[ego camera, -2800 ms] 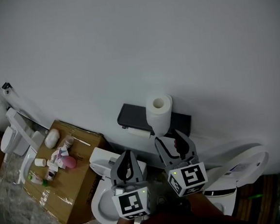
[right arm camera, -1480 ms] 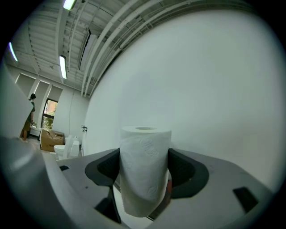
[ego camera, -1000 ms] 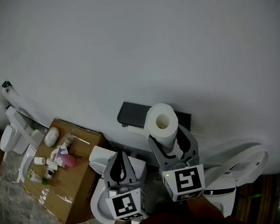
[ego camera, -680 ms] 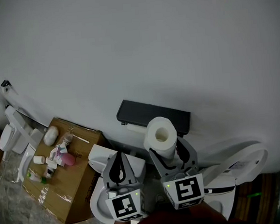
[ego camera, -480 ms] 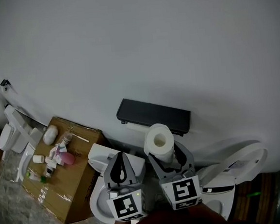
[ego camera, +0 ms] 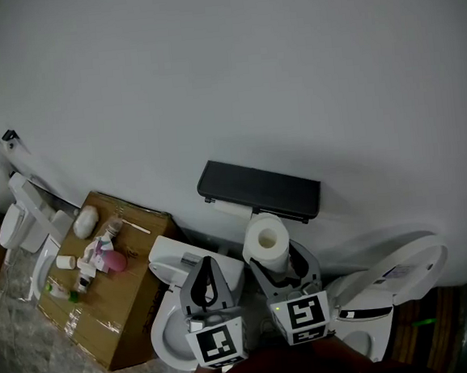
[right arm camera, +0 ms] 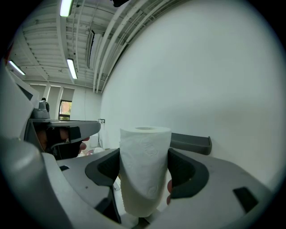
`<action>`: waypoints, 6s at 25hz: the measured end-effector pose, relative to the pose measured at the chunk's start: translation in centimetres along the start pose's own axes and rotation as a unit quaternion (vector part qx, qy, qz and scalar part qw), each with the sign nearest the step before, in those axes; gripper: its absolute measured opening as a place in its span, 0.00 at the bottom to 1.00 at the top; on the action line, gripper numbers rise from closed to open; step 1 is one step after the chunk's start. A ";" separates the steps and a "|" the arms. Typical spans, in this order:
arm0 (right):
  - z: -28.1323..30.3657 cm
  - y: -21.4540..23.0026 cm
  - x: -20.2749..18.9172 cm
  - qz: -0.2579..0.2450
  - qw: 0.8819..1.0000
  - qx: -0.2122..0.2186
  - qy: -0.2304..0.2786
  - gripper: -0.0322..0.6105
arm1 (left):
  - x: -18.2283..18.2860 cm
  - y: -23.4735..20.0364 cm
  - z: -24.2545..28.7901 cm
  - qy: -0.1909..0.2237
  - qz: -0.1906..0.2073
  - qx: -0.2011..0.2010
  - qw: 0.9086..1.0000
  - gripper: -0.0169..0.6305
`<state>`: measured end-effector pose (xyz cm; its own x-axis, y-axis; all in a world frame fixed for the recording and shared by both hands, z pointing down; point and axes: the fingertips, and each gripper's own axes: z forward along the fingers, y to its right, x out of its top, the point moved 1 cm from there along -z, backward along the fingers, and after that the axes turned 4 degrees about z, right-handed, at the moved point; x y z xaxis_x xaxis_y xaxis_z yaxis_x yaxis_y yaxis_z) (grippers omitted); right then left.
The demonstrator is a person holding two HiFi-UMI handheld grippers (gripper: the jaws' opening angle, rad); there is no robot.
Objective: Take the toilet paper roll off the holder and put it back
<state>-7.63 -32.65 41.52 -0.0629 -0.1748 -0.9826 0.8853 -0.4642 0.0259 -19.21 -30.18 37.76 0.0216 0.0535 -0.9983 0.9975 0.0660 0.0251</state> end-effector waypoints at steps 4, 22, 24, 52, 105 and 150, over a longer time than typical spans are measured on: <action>-0.1 -0.1 0.1 0.000 1.000 0.001 0.001 0.56 | 0.2 0.0 -0.1 0.001 -0.002 0.000 1.000 0.05; -0.6 -0.4 0.3 -0.004 1.000 0.000 0.005 0.56 | 0.2 -0.2 -0.4 -0.001 -0.012 0.004 1.000 0.05; -0.7 -0.5 0.3 -0.004 1.000 0.000 0.004 0.56 | 0.3 -0.2 -0.4 0.000 -0.013 0.003 1.000 0.05; -0.3 1.8 9.3 -0.041 0.992 -0.027 0.118 0.56 | 0.3 0.4 -0.3 0.006 -0.023 -0.003 1.000 0.05; 6.9 6.4 11.4 -0.025 0.992 -0.083 0.091 0.57 | -1.4 -0.3 0.2 -0.007 -0.007 -0.007 1.000 0.05; 0.1 2.3 1.6 0.032 0.996 -0.052 0.071 0.28 | -1.7 -0.7 0.4 -0.025 -0.007 -0.001 1.000 0.05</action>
<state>-5.74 -34.07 39.98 0.0548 -0.0741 -0.9957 0.9288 -0.3624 0.0781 -19.94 -30.71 39.40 0.0115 0.0026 -0.9999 0.9976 0.0678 0.0117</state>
